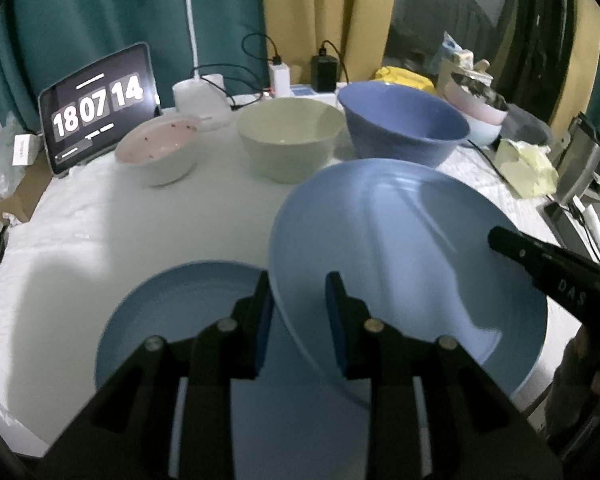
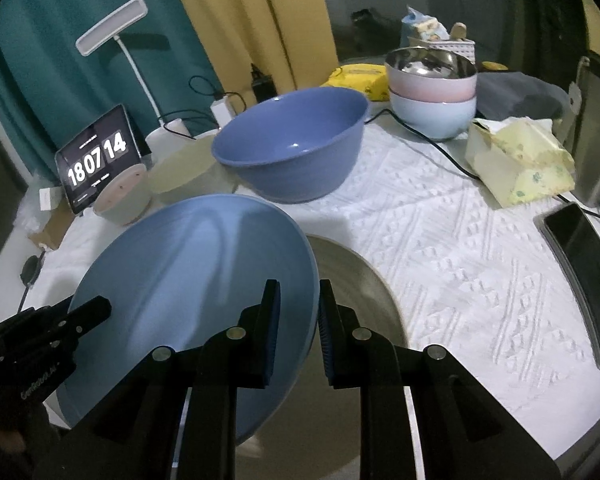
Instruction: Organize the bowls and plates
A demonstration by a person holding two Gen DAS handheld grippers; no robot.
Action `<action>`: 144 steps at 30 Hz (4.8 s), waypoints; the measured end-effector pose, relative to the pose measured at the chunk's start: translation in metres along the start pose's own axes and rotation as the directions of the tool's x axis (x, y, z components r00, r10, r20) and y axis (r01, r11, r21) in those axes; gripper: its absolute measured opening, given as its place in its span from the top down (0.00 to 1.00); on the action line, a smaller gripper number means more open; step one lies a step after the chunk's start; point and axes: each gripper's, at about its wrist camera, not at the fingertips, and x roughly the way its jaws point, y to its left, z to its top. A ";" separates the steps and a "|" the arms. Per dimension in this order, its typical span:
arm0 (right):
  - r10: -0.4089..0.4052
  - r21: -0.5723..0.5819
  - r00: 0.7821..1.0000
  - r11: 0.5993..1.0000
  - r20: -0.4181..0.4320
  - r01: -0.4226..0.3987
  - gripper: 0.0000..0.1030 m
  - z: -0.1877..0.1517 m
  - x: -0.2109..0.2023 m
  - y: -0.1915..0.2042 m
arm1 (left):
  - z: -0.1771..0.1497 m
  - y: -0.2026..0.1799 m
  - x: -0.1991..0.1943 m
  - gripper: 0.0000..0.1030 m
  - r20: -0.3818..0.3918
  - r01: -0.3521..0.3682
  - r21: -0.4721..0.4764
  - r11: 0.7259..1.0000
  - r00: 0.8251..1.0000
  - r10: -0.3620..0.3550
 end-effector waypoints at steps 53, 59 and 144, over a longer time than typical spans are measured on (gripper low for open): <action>-0.168 0.027 0.986 0.985 0.008 0.168 0.55 -0.015 -0.017 -0.018 | -0.025 -0.002 -0.001 0.66 -0.043 0.072 0.000 0.997 0.996 -0.072; -0.181 0.011 0.983 0.983 0.032 0.181 0.55 -0.015 -0.027 -0.004 | -0.028 0.009 -0.010 0.66 -0.019 0.086 -0.010 0.996 0.996 -0.086; -0.061 -0.222 0.986 0.975 -0.157 0.025 0.74 -0.086 0.041 0.164 | -0.106 0.158 -0.006 0.55 -0.011 -0.054 -0.163 0.985 0.999 0.053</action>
